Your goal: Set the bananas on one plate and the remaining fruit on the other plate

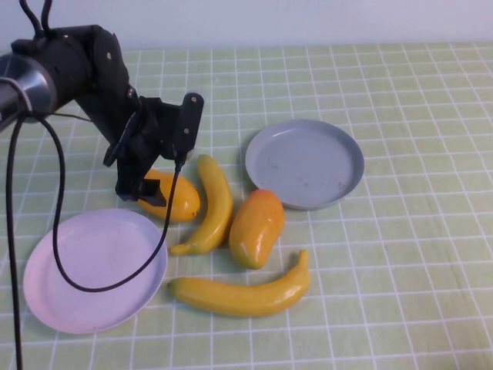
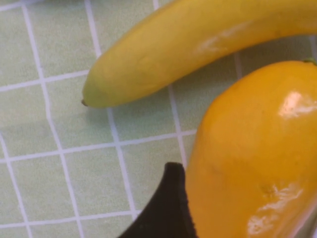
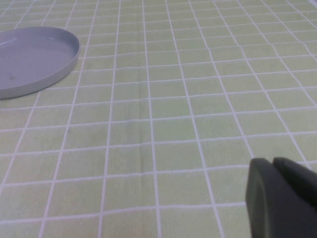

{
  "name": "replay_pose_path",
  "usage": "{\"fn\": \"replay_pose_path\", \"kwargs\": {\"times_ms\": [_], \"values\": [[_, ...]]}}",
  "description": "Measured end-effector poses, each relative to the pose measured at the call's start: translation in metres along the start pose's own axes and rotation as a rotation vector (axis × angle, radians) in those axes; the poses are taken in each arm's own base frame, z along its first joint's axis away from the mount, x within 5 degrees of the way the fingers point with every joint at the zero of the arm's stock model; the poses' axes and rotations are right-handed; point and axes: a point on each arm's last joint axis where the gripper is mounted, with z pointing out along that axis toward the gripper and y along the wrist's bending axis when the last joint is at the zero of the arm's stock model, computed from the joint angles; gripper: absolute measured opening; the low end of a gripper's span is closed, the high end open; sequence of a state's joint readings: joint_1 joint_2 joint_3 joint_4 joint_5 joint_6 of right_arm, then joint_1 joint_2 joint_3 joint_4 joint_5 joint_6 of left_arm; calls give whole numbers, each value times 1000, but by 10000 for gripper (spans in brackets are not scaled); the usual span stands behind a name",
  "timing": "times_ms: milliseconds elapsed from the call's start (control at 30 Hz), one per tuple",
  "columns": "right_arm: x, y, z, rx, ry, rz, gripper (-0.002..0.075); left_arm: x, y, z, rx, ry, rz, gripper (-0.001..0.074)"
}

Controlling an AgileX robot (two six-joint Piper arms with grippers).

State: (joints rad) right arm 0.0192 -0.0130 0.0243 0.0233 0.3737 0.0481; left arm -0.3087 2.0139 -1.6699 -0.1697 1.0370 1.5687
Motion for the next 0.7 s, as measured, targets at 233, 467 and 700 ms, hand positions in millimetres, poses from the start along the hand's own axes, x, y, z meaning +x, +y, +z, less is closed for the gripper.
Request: {"fn": "replay_pose_path", "kwargs": {"times_ms": [233, 467, 700], "values": [[0, 0, 0, 0, 0, 0, -17, 3, 2, 14, 4, 17, 28, 629], [0, 0, 0, 0, 0, 0, -17, 6, 4, 31, 9, 21, 25, 629], [0, 0, 0, 0, 0, 0, -17, 8, 6, 42, -1, 23, 22, 627]]}}
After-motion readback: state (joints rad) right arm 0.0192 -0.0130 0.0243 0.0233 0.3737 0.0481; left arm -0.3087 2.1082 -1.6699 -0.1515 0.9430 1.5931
